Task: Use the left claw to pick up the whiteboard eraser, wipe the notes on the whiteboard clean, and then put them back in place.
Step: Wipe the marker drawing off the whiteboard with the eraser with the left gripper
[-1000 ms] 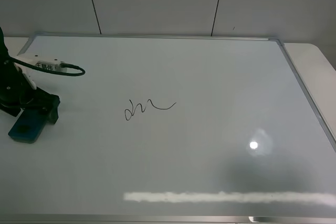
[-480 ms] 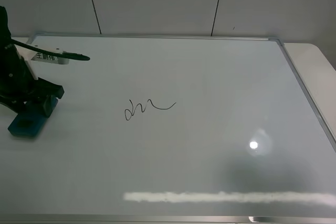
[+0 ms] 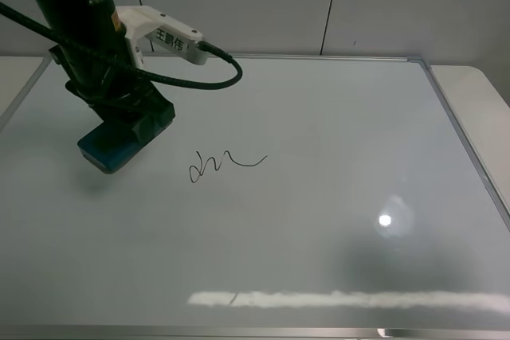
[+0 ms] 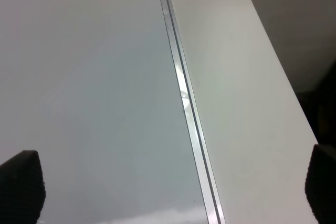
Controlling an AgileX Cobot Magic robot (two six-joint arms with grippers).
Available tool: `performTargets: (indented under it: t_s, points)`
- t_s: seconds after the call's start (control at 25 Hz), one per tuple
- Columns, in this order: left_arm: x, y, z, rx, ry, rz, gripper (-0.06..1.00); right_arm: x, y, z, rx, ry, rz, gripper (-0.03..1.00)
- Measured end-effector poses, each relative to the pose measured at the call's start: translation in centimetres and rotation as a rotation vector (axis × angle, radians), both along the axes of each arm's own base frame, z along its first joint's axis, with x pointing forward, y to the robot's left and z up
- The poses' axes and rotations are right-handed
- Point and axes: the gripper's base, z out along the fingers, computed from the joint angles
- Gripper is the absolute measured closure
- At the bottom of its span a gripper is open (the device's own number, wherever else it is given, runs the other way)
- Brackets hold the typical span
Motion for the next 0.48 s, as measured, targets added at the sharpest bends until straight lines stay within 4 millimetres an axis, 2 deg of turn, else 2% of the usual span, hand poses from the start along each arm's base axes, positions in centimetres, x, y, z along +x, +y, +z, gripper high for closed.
performTargets:
  t_s: [0.12, 0.28, 0.48]
  points:
    - [0.3, -2.6, 0.0, 0.014, 0.015, -0.063, 0.39, 0.0, 0.0, 0.0, 0.0, 0.0, 0.0, -0.02]
    - [1.0, -5.5, -1.4, 0.043, 0.041, -0.168, 0.39, 0.0, 0.0, 0.0, 0.0, 0.0, 0.0, -0.02]
    - [2.3, -7.2, -3.3, 0.073, 0.064, -0.265, 0.39, 0.0, 0.0, 0.0, 0.0, 0.0, 0.0, -0.02]
